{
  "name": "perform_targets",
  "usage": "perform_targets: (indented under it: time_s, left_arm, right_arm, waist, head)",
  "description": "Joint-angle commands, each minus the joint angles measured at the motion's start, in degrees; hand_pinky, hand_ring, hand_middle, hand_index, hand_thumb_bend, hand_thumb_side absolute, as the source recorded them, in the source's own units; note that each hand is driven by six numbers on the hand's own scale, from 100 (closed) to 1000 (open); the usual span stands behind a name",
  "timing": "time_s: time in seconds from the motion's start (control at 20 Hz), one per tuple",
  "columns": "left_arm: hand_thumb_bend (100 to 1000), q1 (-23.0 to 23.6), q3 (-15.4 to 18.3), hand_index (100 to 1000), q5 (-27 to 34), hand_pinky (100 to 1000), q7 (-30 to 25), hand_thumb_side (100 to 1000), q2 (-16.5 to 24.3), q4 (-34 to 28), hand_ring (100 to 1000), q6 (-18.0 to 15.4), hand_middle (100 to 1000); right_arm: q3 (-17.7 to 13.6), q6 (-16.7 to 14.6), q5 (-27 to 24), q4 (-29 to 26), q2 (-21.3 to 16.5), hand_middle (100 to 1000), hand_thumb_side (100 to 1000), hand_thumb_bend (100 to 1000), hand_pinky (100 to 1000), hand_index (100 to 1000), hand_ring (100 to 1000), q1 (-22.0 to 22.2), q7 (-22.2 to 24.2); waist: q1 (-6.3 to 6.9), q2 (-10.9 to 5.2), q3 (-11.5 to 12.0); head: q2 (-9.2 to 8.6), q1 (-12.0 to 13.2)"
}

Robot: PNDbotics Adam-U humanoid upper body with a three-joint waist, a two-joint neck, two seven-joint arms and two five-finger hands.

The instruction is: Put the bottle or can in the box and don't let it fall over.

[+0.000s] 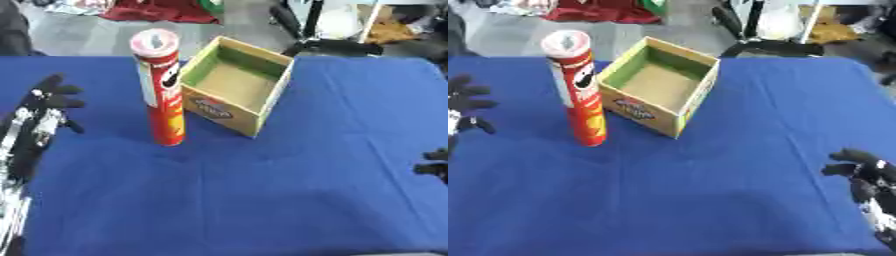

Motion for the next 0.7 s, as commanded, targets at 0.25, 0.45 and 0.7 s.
perform_targets:
  time_s: [0.25, 0.45, 0.7]
  left_arm:
    - [100, -0.5, -0.1, 951, -0.1, 469, -0.2, 718, 0.5, -1.2, 740, -0.1, 761]
    - [100, -0.5, 0.0, 951, -0.1, 468, -0.1, 713, 0.6, -1.2, 741, -0.1, 761]
    - [100, -0.5, -0.2, 951, -0.1, 467, -0.2, 716, 0.6, -1.2, 741, -0.1, 762]
  right_arm:
    - [-0.3, -0.1, -0.2, -0.7, -0.6, 758, 482, 100, 827, 848, 697, -0.5, 0.2]
    - [-0.3, -0.1, -0.2, -0.7, -0.6, 758, 482, 100, 827, 848, 697, -0.5, 0.2]
    - [-0.3, -0.1, -0.2, -0.7, -0.6, 758, 482, 100, 828, 848, 697, -0.5, 0.2]
  waist:
    - [0.13, -0.41, -0.1]
    - [0.14, -0.48, -0.1]
    - [0.16, -0.44, -0.2]
  head:
    - [0.21, 1.7]
    - [0.25, 1.6]
    - [0.92, 1.3]
